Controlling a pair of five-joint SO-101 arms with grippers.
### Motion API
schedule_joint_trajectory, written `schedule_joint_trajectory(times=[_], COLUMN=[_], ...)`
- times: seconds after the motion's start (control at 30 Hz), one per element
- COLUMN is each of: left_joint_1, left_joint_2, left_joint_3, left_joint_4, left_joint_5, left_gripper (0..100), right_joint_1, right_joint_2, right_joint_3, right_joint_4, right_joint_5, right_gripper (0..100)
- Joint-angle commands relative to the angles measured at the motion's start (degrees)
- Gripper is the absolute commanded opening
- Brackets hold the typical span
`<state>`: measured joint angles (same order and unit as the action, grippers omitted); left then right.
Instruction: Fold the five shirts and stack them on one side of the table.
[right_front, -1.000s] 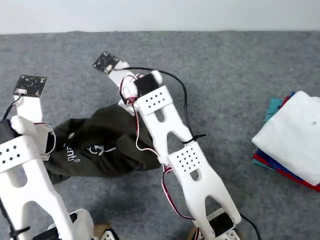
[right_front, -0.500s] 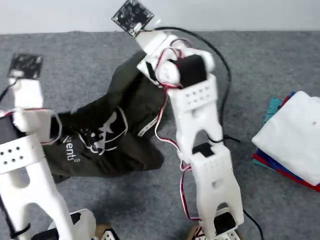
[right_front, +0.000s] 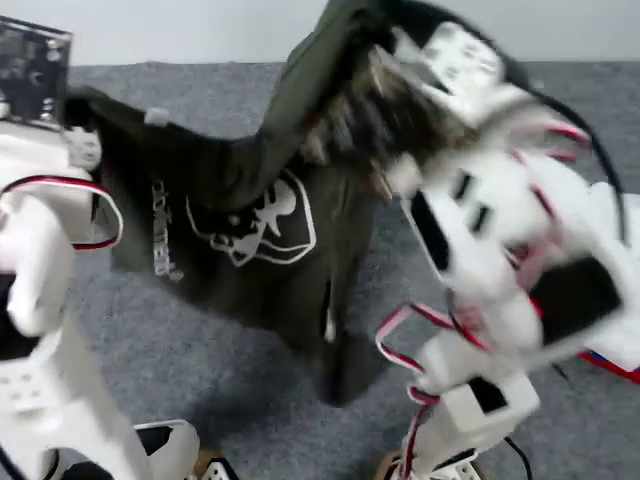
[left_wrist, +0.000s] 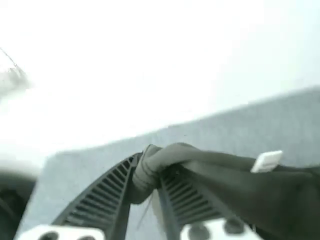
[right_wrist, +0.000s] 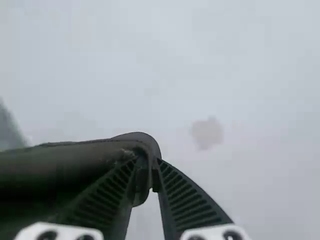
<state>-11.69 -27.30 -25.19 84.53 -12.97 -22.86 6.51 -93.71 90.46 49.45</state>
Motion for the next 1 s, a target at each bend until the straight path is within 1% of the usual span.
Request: schedule_joint_trajectory(times=[0.0, 0.13, 0.23, 0.37, 0.47, 0.53, 0.67, 0.83, 0.97], left_joint_1=[0.0, -2.46, -4.31, -3.6, -2.81, -3.08, -5.54, -5.89, -5.98], left_joint_2=[-1.85, -2.02, -1.76, -1.85, -2.2, -2.29, -5.01, -10.99, -16.53], left_joint_3=[-7.34, -13.41, -14.9, -14.9, -14.9, -15.34, -17.01, -16.84, -16.75], left_joint_4=[-2.02, -2.37, -3.43, -1.05, 0.62, 1.14, 0.88, 1.58, 2.55], left_joint_5=[0.26, 0.18, -0.26, -5.36, -8.62, -9.49, -9.58, -9.67, -9.76], left_gripper=[1, 1, 1, 1, 1, 1, 1, 1, 1], right_joint_1=[2.86, 7.96, 12.53, 18.07, 20.26, 21.32, 23.43, 26.95, 28.44], right_joint_2=[-6.73, -10.95, -12.88, -14.29, -15.34, -16.13, -18.51, -22.37, -24.84], right_joint_3=[-2.55, -2.55, -2.55, -2.55, -2.55, -2.55, -2.55, -2.55, -2.55], right_joint_4=[-4.79, -8.84, -9.27, -9.19, -9.36, -9.36, -9.36, -9.36, -9.36], right_joint_5=[5.8, 11.08, 12.66, 12.48, 12.48, 12.48, 12.4, 12.4, 12.4], right_gripper=[1.1, 1.1, 1.1, 1.1, 1.1, 1.1, 1.0, 1.0, 1.0])
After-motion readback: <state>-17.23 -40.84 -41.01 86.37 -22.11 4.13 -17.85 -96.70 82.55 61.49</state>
